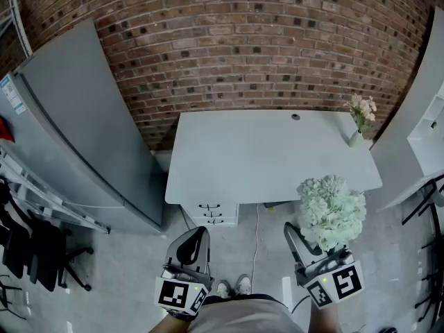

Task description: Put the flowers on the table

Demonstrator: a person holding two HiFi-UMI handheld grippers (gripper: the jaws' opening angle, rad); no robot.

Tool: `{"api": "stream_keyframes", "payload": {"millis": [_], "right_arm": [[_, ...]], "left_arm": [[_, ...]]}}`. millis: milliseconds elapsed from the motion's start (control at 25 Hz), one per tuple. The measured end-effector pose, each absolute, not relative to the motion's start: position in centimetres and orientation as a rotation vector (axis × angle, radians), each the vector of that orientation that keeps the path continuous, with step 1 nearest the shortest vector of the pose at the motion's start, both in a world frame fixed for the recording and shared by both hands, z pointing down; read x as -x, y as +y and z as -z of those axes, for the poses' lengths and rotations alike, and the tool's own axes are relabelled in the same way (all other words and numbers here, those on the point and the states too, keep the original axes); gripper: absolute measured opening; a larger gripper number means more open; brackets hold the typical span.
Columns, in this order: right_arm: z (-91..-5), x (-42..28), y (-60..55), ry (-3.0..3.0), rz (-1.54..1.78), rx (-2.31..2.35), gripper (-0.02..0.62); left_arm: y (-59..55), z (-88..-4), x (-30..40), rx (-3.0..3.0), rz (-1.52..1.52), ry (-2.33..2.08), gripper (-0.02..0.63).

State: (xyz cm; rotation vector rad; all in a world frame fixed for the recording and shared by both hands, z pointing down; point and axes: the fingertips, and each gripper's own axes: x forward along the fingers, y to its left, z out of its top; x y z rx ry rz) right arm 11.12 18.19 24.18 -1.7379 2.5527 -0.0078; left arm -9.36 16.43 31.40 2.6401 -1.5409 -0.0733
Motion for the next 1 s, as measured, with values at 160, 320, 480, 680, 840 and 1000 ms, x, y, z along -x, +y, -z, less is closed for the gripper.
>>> {"api": "stream_keyframes", "payload": {"millis": [160,320,480,680,840,1000], "right_arm": [[-24.4,-11.3,18.1,2.554,0.013,1.748,0.364],[-24.5,-11.3,18.0,2.558,0.016,1.742,0.364],[-24.6,-11.2,17.9,2.561,0.023,1.731,0.364],[-24.5,-11.5,17.7,2.535,0.036,1.715,0.364],[-24.5,-12.0,17.2,2.539,0.028,1.727,0.364],[-24.5,-12.6,16.7,2.541,0.015,1.730,0.364]], "left_arm": [[16.3,-31.5,9.2,-2.642,0.076,-1.533,0.008],[16.3,-31.7,9.1,-2.639,0.071,-1.532,0.008],[16.3,-31.8,9.2,-2.635,0.068,-1.538,0.008],[16.1,-32.1,9.1,-2.633,0.065,-1.535,0.008],[15.7,-31.9,8.8,-2.630,0.063,-1.544,0.008],[15.3,-31.8,8.7,-2.619,0.064,-1.572,0.008]]}}
